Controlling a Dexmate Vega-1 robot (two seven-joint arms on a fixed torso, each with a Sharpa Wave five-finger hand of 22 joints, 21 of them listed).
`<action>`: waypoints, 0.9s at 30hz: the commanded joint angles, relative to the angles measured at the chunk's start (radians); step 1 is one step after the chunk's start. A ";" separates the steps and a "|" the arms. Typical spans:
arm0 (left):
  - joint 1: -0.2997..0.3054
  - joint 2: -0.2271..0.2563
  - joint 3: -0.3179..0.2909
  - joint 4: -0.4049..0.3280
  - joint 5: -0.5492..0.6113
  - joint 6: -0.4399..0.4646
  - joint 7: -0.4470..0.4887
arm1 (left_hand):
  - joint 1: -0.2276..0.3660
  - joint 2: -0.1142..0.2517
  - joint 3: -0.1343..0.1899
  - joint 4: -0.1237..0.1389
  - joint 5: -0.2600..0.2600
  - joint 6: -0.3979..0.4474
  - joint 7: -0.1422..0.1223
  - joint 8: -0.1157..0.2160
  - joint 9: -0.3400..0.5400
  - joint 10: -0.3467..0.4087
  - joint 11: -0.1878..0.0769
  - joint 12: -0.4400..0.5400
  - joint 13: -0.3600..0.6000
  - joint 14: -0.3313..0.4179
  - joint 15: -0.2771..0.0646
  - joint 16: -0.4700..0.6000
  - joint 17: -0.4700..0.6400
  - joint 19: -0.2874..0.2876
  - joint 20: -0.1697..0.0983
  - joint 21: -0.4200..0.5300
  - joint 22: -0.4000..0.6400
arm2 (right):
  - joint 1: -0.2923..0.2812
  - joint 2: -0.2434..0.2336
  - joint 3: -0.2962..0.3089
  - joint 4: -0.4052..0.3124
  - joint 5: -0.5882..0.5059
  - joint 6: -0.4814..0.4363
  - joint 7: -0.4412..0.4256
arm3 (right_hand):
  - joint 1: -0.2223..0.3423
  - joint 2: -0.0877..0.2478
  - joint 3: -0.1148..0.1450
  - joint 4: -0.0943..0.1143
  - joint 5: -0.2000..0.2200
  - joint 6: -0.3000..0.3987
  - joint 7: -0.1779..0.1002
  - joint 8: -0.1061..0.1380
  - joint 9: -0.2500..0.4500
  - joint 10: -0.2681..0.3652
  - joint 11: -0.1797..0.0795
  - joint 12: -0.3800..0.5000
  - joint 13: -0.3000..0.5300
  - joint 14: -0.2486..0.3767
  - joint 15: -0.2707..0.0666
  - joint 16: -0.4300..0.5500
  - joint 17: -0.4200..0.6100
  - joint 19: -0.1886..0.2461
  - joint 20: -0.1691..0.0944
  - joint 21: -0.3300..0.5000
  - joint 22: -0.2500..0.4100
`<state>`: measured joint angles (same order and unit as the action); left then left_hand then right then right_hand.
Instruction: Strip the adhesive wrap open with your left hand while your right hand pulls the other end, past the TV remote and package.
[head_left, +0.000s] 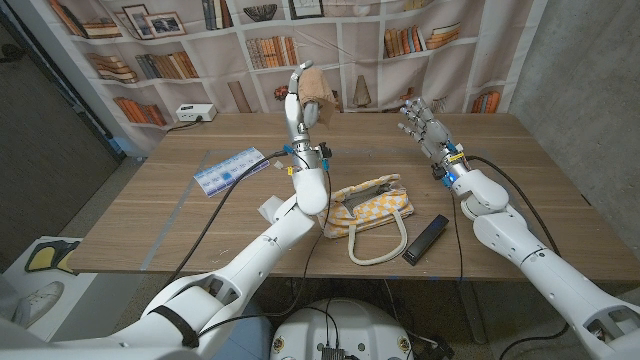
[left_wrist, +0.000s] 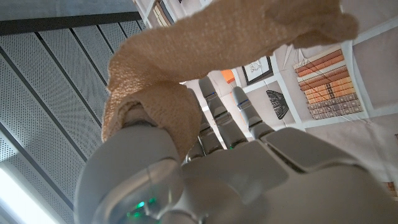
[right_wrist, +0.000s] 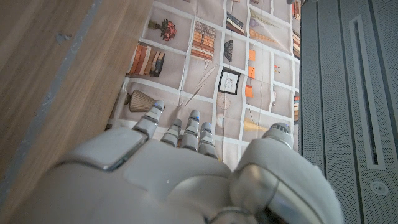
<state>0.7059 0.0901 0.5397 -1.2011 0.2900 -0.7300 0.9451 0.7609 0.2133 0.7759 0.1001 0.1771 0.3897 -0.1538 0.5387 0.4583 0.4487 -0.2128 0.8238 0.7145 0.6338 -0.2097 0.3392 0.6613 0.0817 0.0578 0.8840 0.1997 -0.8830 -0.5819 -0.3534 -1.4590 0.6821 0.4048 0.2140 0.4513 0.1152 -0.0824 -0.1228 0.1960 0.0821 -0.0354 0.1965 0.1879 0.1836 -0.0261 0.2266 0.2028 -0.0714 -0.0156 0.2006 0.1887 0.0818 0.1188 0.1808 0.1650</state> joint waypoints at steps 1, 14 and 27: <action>0.019 0.029 0.003 -0.062 0.072 0.048 0.021 | 0.018 0.002 -0.002 -0.009 0.000 0.018 0.000 0.013 0.009 0.012 0.000 0.013 0.013 0.020 -0.009 0.014 0.013 0.006 0.009 0.008 0.000 | 0.044 -0.019 -0.041 -0.003 -0.015 -0.028 0.082 | 0.025 0.005 0.009 -0.011 -0.003 0.000 -0.005 0.006 0.003 0.002 -0.017 -0.005 0.004 -0.014 -0.006 -0.001 0.003 -0.014 -0.017 -0.002 0.004; 0.020 0.031 0.017 -0.066 0.037 0.036 0.006 | 0.033 0.003 -0.007 -0.017 0.000 0.020 0.001 0.022 0.015 0.011 0.000 0.025 0.030 0.023 -0.006 0.016 0.020 0.003 0.011 0.014 -0.002 | 0.087 -0.029 -0.076 0.007 -0.058 -0.018 0.135 | 0.096 -0.013 0.029 -0.040 0.001 0.010 -0.024 0.011 0.003 -0.006 -0.044 -0.017 0.004 -0.021 -0.005 0.000 0.002 -0.006 -0.024 0.006 0.003; 0.007 0.049 0.015 -0.055 0.131 0.040 0.073 | 0.047 0.002 -0.015 -0.023 0.000 0.042 0.006 0.034 0.013 0.024 -0.001 0.031 0.031 0.033 -0.010 0.022 0.027 0.000 0.012 0.019 -0.004 | 0.110 -0.031 -0.102 -0.023 -0.088 -0.024 0.149 | 0.202 -0.014 0.066 -0.051 0.001 0.007 -0.040 0.010 0.004 -0.010 -0.058 -0.021 0.005 -0.009 -0.033 0.005 0.000 0.042 -0.011 0.010 0.001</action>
<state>0.7228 0.1210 0.5514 -1.2568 0.3504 -0.6982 0.9712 0.7940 0.2146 0.7583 0.0827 0.1770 0.4234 -0.1449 0.5680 0.4680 0.4630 -0.2127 0.8509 0.7438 0.6491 -0.2088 0.3562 0.6836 0.0821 0.0681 0.8989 0.1950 -0.7943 -0.6071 -0.4322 -1.4559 0.6240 0.3843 0.3503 0.6352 0.1007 -0.0227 -0.1713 0.1961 0.0854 -0.0647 0.2035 0.1880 0.1665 -0.0753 0.2033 0.2028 -0.0764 -0.0319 0.2006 0.1859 0.1230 0.1196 0.1926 0.1628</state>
